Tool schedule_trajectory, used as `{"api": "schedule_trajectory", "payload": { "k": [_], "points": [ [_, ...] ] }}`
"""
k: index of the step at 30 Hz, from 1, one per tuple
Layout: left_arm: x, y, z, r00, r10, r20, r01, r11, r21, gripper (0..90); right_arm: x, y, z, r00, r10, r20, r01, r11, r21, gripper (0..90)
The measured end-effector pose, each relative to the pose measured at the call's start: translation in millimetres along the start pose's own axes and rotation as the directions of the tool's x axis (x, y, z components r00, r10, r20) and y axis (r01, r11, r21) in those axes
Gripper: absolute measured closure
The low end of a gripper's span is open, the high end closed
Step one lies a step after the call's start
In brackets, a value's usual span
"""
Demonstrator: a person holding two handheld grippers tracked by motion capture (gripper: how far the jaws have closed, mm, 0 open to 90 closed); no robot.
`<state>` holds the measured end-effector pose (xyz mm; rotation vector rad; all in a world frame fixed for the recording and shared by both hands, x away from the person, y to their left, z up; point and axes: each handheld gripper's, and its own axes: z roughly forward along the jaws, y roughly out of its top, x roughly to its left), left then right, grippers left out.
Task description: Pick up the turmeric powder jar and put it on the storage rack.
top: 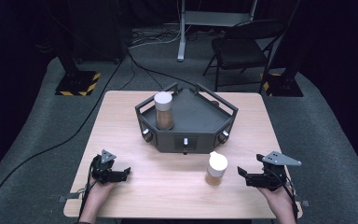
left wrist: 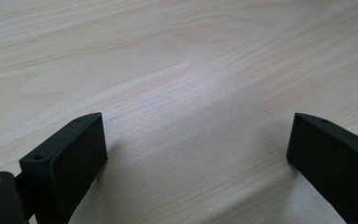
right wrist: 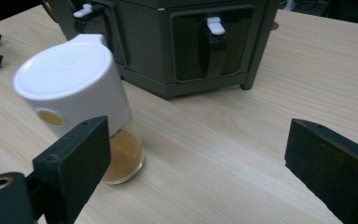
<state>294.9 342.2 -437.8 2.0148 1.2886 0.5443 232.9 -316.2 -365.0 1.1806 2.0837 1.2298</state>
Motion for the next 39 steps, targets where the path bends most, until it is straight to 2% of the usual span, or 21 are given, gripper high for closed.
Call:
{"api": "schedule_trajectory", "payload": {
  "k": [5, 22, 26, 39],
  "points": [
    [0.0, 0.0, 0.0, 1.0000, 0.000, 0.000, 0.000, 1.0000, 0.000, 4.5, 5.1, 3.3, 1.1, 0.9995, -0.006, -0.031, 0.006, 1.000, -0.001, 5.9],
    [0.1, 0.0, 0.0, 1.0000, 0.000, 0.000, 0.000, 1.0000, 0.000, 4.5, 28.9, 11.8, 12.3, 0.9936, -0.061, -0.094, 0.062, 0.998, -0.002, 6.3],
    [0.0, 0.0, 0.0, 1.0000, 0.000, 0.000, 0.000, 1.0000, 0.000, 4.5, 32.5, 11.4, 18.9, 0.9910, -0.068, -0.115, 0.068, 0.998, 0.001, 6.4],
    [0.0, 0.0, 0.0, 1.0000, 0.001, 0.000, -0.001, 1.0000, 0.000, 4.6, 40.9, 11.3, 43.5, 0.9878, -0.067, -0.141, 0.074, 0.996, 0.042, 6.9]
  ]
}}
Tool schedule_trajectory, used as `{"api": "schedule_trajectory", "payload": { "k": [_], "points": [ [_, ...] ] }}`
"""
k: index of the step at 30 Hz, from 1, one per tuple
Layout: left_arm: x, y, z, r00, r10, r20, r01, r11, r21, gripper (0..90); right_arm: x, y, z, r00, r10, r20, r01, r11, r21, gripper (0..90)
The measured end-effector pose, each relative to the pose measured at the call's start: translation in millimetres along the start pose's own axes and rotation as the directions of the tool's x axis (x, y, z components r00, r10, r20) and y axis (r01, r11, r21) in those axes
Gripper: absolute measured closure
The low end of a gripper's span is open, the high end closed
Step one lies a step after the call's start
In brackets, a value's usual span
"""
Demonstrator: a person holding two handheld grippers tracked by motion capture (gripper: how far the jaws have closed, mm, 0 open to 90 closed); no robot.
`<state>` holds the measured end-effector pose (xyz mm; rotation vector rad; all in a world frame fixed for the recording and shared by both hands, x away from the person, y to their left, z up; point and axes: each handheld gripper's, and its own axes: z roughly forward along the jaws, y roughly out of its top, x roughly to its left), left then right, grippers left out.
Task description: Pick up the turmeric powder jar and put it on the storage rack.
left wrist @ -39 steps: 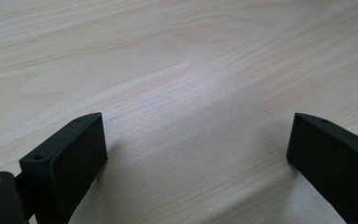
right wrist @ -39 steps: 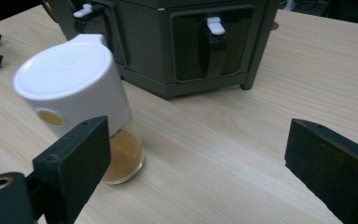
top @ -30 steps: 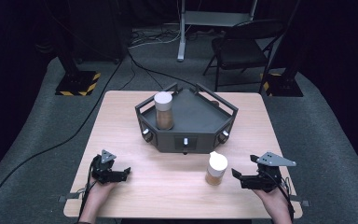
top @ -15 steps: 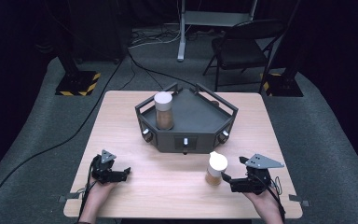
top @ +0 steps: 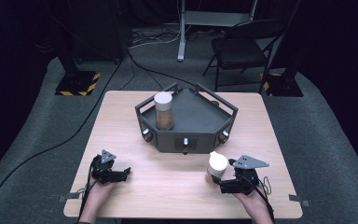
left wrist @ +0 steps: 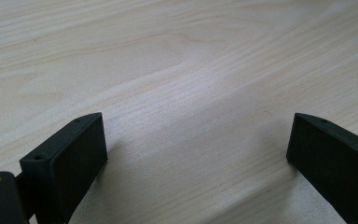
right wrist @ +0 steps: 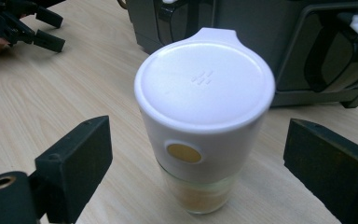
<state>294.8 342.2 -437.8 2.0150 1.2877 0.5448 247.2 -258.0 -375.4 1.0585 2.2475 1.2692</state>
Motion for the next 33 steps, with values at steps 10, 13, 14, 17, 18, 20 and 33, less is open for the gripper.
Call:
{"api": "schedule_trajectory", "payload": {
  "k": [10, 13, 14, 17, 18, 20, 33],
  "points": [
    [0.0, 0.0, 0.0, 1.0000, 0.001, 0.000, -0.001, 1.0000, 0.000, 4.6, -0.3, 1.7, 12.5, 1.0000, -0.003, 0.007, 0.003, 1.000, 0.006, 9.7],
    [0.0, 0.0, 0.0, 1.0000, 0.000, 0.000, 0.000, 1.0000, 0.000, 4.6, -1.1, 1.1, 16.9, 1.0000, 0.003, 0.008, -0.003, 1.000, 0.004, 11.7],
    [0.1, 0.1, 0.0, 1.0000, 0.001, 0.000, -0.001, 1.0000, 0.001, 4.6, -1.4, 1.0, 18.4, 1.0000, 0.002, 0.008, -0.002, 1.000, 0.003, 11.9],
    [0.1, 0.0, 0.0, 1.0000, 0.001, 0.001, -0.001, 1.0000, 0.000, 4.5, -0.7, 1.3, 23.0, 0.9999, 0.003, 0.011, -0.003, 1.000, 0.004, 13.6],
    [0.1, 0.1, 0.0, 1.0000, 0.001, 0.001, -0.001, 1.0000, 0.000, 4.5, 0.6, 1.2, 24.6, 0.9998, -0.003, 0.020, 0.003, 1.000, 0.003, 14.4],
    [0.1, 0.0, 0.0, 1.0000, 0.001, 0.001, -0.001, 1.0000, 0.000, 4.5, 1.1, 0.8, 26.1, 0.9997, -0.004, 0.023, 0.004, 1.000, 0.000, 16.1],
    [0.0, 0.1, 0.1, 1.0000, 0.001, 0.001, -0.001, 1.0000, 0.000, 4.5, 4.0, 2.5, 32.2, 0.9991, -0.029, 0.030, 0.028, 0.999, 0.021, 29.0]
  ]
}}
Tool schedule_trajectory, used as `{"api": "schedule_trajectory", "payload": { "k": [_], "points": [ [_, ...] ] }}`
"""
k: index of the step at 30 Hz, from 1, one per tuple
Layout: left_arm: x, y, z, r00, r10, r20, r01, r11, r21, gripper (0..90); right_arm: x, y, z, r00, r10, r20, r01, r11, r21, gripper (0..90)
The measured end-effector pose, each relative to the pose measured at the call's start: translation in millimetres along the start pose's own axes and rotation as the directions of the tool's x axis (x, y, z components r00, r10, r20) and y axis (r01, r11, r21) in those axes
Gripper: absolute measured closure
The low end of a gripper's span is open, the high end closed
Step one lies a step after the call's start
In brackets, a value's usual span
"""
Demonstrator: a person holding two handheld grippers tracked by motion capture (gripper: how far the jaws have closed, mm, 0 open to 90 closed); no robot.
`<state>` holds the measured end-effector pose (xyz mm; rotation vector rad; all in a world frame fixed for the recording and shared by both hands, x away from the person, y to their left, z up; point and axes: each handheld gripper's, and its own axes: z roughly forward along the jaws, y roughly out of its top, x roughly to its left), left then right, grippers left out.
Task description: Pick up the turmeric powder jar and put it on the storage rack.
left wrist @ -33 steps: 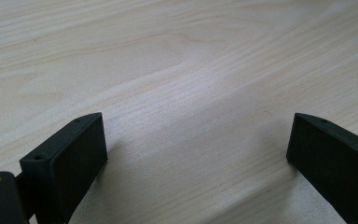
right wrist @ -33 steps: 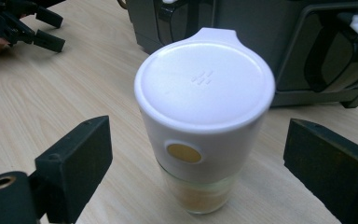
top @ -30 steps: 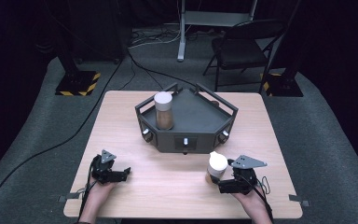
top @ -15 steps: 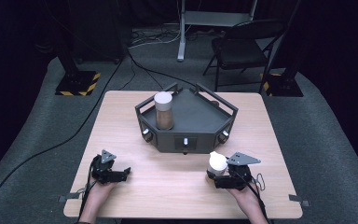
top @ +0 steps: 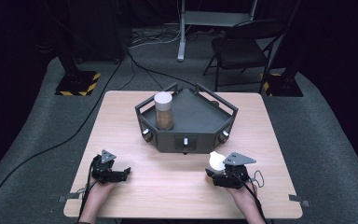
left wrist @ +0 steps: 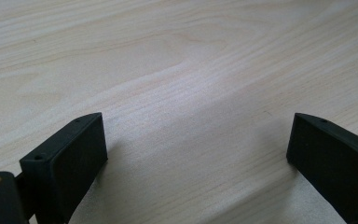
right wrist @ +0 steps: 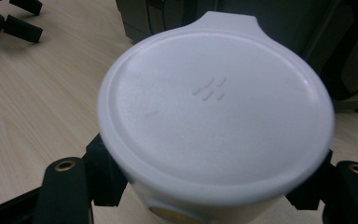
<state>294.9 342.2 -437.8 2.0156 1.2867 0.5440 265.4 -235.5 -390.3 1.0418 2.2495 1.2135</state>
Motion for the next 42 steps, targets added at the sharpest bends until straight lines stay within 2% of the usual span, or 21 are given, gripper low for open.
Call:
{"api": "schedule_trajectory", "payload": {
  "k": [19, 28, 42],
  "points": [
    [-1.0, 0.2, 0.6, 1.0000, 0.005, 0.003, -0.005, 1.0000, -0.002, 4.7, -5.5, 7.9, -12.0, 1.0000, 0.003, -0.003, -0.003, 1.000, 0.005, 29.1],
    [-1.5, 0.2, 0.6, 1.0000, 0.006, 0.004, -0.006, 1.0000, -0.002, 4.7, -7.4, 20.4, -20.9, 0.9998, -0.021, 0.007, 0.021, 1.000, 0.005, 29.2],
    [-1.4, 0.6, 0.4, 0.9999, 0.009, 0.006, -0.009, 1.0000, 0.000, 4.7, -12.5, 37.2, -28.5, 0.9995, -0.029, 0.014, 0.029, 1.000, 0.002, 29.2]
  ]
}}
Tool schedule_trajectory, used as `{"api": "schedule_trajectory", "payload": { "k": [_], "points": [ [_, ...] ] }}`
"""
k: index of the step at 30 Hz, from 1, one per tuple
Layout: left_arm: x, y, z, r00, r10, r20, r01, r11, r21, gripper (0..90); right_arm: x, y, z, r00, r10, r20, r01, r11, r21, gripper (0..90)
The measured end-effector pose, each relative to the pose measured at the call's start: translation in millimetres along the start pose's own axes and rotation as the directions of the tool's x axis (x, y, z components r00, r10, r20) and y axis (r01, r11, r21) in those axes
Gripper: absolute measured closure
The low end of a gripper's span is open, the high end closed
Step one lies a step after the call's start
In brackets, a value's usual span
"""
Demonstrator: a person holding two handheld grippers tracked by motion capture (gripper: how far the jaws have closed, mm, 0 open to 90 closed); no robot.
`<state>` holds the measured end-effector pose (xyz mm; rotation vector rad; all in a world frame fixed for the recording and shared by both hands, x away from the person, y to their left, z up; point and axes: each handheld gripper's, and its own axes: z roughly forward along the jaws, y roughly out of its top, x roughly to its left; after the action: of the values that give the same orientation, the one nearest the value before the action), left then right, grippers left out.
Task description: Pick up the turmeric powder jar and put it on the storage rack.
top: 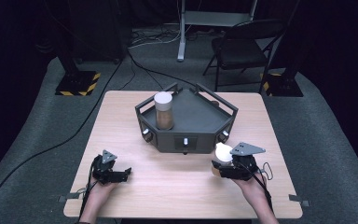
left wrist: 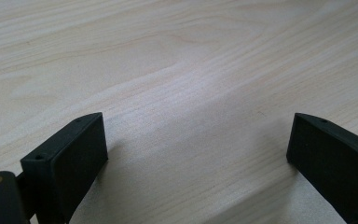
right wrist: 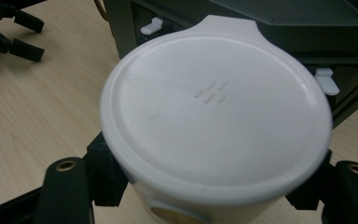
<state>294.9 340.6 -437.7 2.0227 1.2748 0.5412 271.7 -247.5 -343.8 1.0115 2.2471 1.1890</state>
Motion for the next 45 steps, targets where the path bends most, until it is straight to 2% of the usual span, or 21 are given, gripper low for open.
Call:
{"api": "schedule_trajectory", "payload": {
  "k": [45],
  "points": [
    [-0.1, -0.1, 0.1, 1.0000, 0.000, 0.002, 0.000, 1.0000, -0.001, 4.6, -13.9, 61.7, -16.9, 0.9981, -0.028, 0.055, 0.030, 0.999, -0.033, 29.4]
  ]
}}
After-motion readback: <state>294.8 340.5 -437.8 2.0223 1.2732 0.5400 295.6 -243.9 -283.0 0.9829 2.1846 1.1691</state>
